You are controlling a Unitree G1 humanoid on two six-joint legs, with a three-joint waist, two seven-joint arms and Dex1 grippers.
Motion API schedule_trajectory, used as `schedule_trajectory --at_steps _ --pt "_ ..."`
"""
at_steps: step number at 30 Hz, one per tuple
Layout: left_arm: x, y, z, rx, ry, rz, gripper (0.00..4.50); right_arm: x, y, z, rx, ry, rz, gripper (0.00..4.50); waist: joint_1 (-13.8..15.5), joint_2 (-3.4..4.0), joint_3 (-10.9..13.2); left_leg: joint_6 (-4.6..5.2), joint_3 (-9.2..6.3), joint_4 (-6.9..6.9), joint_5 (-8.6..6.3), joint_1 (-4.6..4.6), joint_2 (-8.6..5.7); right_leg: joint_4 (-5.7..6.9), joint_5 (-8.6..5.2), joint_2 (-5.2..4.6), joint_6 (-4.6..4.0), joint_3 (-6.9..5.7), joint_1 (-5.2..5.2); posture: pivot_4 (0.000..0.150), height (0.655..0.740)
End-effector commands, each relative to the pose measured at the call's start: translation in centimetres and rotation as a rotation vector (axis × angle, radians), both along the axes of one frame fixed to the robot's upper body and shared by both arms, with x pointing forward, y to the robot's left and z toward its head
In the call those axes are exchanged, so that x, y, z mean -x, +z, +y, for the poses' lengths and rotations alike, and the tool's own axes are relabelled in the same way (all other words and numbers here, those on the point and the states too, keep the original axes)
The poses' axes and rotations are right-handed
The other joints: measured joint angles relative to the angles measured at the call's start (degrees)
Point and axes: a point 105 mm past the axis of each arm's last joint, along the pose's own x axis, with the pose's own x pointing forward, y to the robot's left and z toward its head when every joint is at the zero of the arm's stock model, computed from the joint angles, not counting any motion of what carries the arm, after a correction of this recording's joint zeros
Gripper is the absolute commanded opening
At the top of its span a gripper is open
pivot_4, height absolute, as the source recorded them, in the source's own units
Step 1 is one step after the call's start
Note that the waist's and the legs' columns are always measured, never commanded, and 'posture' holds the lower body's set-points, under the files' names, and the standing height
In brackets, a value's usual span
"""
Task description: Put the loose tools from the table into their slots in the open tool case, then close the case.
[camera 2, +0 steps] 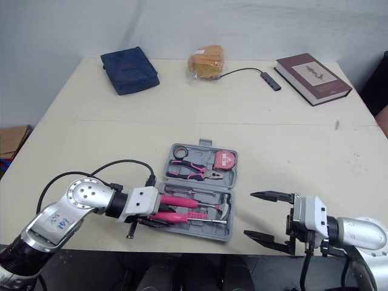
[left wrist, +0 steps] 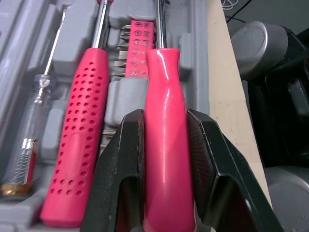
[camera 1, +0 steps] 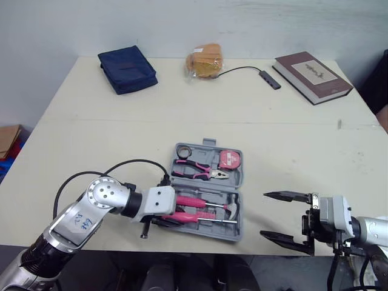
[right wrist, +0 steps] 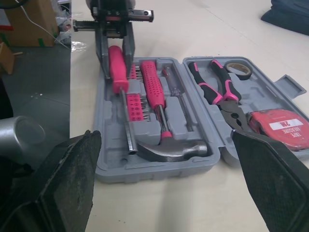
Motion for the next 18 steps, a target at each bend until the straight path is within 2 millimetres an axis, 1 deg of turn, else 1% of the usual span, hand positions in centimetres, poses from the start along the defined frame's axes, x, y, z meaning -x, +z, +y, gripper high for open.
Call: schedule_trajectory --at_steps 1,3,4,5,7,10,11,15,18 --pt "-0.1 0.4 -0.1 -0.006 -0.025 -0.041 0.56 0.0 0.3 0.2 -0.001 0.008 -0.022 4.5 0.0 0.0 0.0 0.0 0.0 0.0 0.0 0.0 0.0 0.0 0.0 0.0 0.0 0.0 0.0 0.15 0.74" --pt "0.0 0.5 -0.2 0.005 -0.031 -0.039 0.56 -0.3 0.3 0.0 0.002 -0.004 -0.031 4.5 0.0 0.0 0.0 0.0 0.0 0.0 0.0 0.0 -0.01 0.0 0.0 0.0 0.0 0.0 0.0 0.15 0.74" --pt "0.0 0.6 -0.3 0.01 -0.031 -0.039 1.58 -0.4 0.3 -0.1 0.003 -0.01 -0.034 4.5 0.0 0.0 0.0 0.01 0.0 0.01 0.0 0.0 -0.01 0.0 0.0 -0.01 0.0 0.0 0.01 0.15 0.74" --pt "0.1 0.9 -0.7 0.037 -0.037 -0.038 1.89 -0.5 0.2 -0.2 0.007 -0.014 -0.033 4.5 0.0 0.0 0.0 0.01 0.0 0.01 0.0 0.0 -0.02 0.0 0.0 -0.01 0.0 -0.01 0.01 0.15 0.74" --pt "0.2 1.5 -1.2 0.085 -0.054 -0.051 2.85 -0.6 0.1 -0.3 0.012 -0.018 -0.031 4.5 0.0 0.0 0.0 0.01 0.0 0.01 0.01 0.0 -0.02 0.0 0.0 -0.01 0.0 0.0 0.02 0.15 0.74" --pt "0.7 2.7 -1.4 0.153 -0.105 -0.044 4.15 -0.7 0.0 -0.6 0.017 -0.027 -0.031 4.5 0.0 0.0 0.0 0.01 0.0 0.03 0.02 -0.01 -0.02 0.02 0.0 -0.01 0.01 0.0 0.02 0.15 0.74" --pt "0.7 3.0 -1.4 0.17 -0.11 -0.046 4.43 -0.7 -0.1 -0.6 0.018 -0.028 -0.03 4.5 0.0 0.0 0.0 0.01 0.0 0.04 0.02 -0.01 -0.02 0.03 0.0 -0.01 0.01 -0.01 0.01 0.15 0.74" --pt "0.9 3.9 -1.2 0.252 -0.134 -0.038 4.43 -0.9 -0.2 -0.8 0.021 -0.036 -0.03 4.5 -0.1 0.0 0.0 0.0 0.0 0.05 0.03 0.01 -0.01 0.06 0.0 -0.01 0.01 -0.02 0.02 0.15 0.74" --pt "1.0 4.2 -1.2 0.309 -0.149 -0.032 4.43 -0.9 -0.4 -0.9 0.021 -0.039 -0.028 4.5 0.0 0.0 0.0 0.0 0.0 0.06 0.04 0.0 -0.04 0.06 0.01 -0.01 0.01 -0.04 0.02 0.15 0.74"
